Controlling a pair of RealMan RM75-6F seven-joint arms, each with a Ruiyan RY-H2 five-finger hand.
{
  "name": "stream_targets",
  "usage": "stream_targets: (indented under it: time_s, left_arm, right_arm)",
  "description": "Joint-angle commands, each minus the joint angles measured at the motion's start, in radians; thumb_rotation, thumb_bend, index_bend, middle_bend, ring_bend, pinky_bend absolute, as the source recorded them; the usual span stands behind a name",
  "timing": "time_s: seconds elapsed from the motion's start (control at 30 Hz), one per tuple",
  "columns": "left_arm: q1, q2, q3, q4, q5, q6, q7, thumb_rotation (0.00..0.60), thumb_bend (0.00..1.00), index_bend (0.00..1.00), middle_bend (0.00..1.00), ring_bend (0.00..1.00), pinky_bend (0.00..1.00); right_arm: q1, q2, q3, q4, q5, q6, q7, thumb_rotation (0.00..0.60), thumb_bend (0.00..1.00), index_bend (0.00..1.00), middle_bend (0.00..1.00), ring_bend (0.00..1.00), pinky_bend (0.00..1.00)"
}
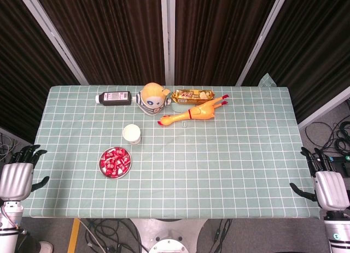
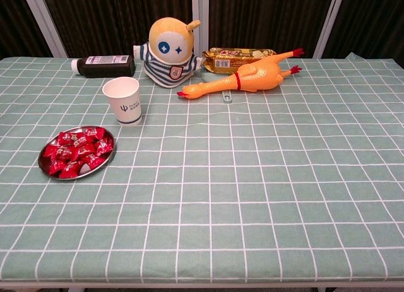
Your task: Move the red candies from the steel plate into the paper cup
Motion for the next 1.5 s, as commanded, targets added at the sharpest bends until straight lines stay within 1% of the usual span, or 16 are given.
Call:
stream_targets:
  time_s: [0.03, 0.23, 0.33, 0.43, 0.5, 0.6, 0.77, 0.87, 0.97, 1.07, 1.13, 1.23, 1.33, 1.5]
  left_arm:
    - [0.001, 0.002, -0.001, -0.015, -0.004, 0.0, -0.001, 0.6, 0.17, 0.32, 0.28, 0.18, 0.26]
    - [0.003, 0.01, 0.002, -0.036, -0.01, -0.002, 0.014, 0.6, 0.17, 0.32, 0.29, 0.18, 0.26]
    - [0.001, 0.017, 0.001, -0.051, -0.012, -0.012, -0.003, 0.6, 0.17, 0.32, 0.29, 0.18, 0.26]
    - [-0.018, 0.029, -0.002, -0.071, -0.007, -0.045, -0.043, 0.6, 0.17, 0.36, 0.33, 0.22, 0.26]
    - [-0.049, 0.038, -0.003, -0.07, 0.016, -0.087, -0.071, 0.6, 0.17, 0.37, 0.36, 0.25, 0.26]
    - [-0.108, 0.032, -0.012, -0.044, 0.049, -0.153, -0.092, 0.6, 0.17, 0.38, 0.37, 0.25, 0.26]
    - [-0.222, -0.013, -0.034, 0.006, 0.066, -0.286, -0.105, 0.6, 0.17, 0.39, 0.37, 0.25, 0.27]
    - [-0.287, -0.043, -0.043, 0.02, 0.052, -0.38, -0.118, 0.6, 0.17, 0.4, 0.37, 0.25, 0.27]
    - [-0.344, -0.07, -0.041, 0.033, 0.034, -0.472, -0.131, 0.6, 0.19, 0.42, 0.37, 0.25, 0.27]
    - [-0.382, -0.121, -0.044, 0.064, 0.006, -0.524, -0.137, 0.6, 0.2, 0.42, 0.37, 0.25, 0.27]
    - [-0.404, -0.158, -0.043, 0.093, -0.022, -0.558, -0.117, 0.6, 0.2, 0.42, 0.37, 0.25, 0.27]
    - [-0.423, -0.209, -0.041, 0.124, -0.068, -0.583, -0.068, 0.6, 0.2, 0.42, 0.37, 0.25, 0.27]
    - [-0.428, -0.25, -0.038, 0.141, -0.112, -0.585, -0.019, 0.6, 0.2, 0.43, 0.36, 0.24, 0.27]
    - [-0.427, -0.288, -0.032, 0.155, -0.169, -0.563, 0.052, 0.6, 0.2, 0.47, 0.34, 0.22, 0.27]
  right_arm:
    - [0.001, 0.0, 0.001, 0.005, -0.002, 0.001, 0.008, 0.6, 0.1, 0.05, 0.18, 0.01, 0.1]
    - [-0.003, 0.003, -0.001, 0.014, -0.008, 0.01, 0.025, 0.6, 0.1, 0.05, 0.18, 0.01, 0.1]
    - [-0.01, 0.004, -0.001, 0.018, -0.013, 0.026, 0.032, 0.6, 0.1, 0.05, 0.18, 0.01, 0.1]
    - [-0.015, 0.004, 0.005, 0.021, -0.01, 0.042, 0.028, 0.6, 0.1, 0.05, 0.18, 0.01, 0.1]
    - [-0.015, 0.004, 0.012, 0.023, -0.009, 0.05, 0.025, 0.6, 0.1, 0.05, 0.18, 0.01, 0.1]
    - [-0.012, 0.011, 0.014, 0.022, -0.013, 0.05, 0.023, 0.6, 0.1, 0.05, 0.18, 0.01, 0.1]
    - [-0.007, 0.023, 0.019, 0.011, -0.015, 0.049, 0.012, 0.6, 0.1, 0.05, 0.18, 0.01, 0.1]
    - [-0.005, 0.027, 0.02, 0.005, -0.014, 0.045, 0.007, 0.6, 0.1, 0.05, 0.18, 0.01, 0.1]
    - [-0.006, 0.03, 0.017, 0.002, -0.011, 0.039, 0.007, 0.6, 0.1, 0.05, 0.18, 0.01, 0.1]
    - [-0.009, 0.033, 0.016, 0.001, -0.003, 0.037, 0.006, 0.6, 0.1, 0.05, 0.18, 0.01, 0.1]
    - [-0.009, 0.034, 0.017, 0.0, 0.002, 0.034, 0.005, 0.6, 0.1, 0.05, 0.18, 0.01, 0.1]
    - [-0.006, 0.036, 0.016, -0.002, -0.001, 0.03, 0.012, 0.6, 0.1, 0.05, 0.18, 0.01, 0.1]
    - [-0.004, 0.036, 0.016, 0.001, 0.0, 0.026, 0.014, 0.6, 0.1, 0.05, 0.18, 0.01, 0.1]
    - [-0.001, 0.035, 0.015, 0.005, -0.001, 0.019, 0.019, 0.6, 0.1, 0.05, 0.18, 0.01, 0.1]
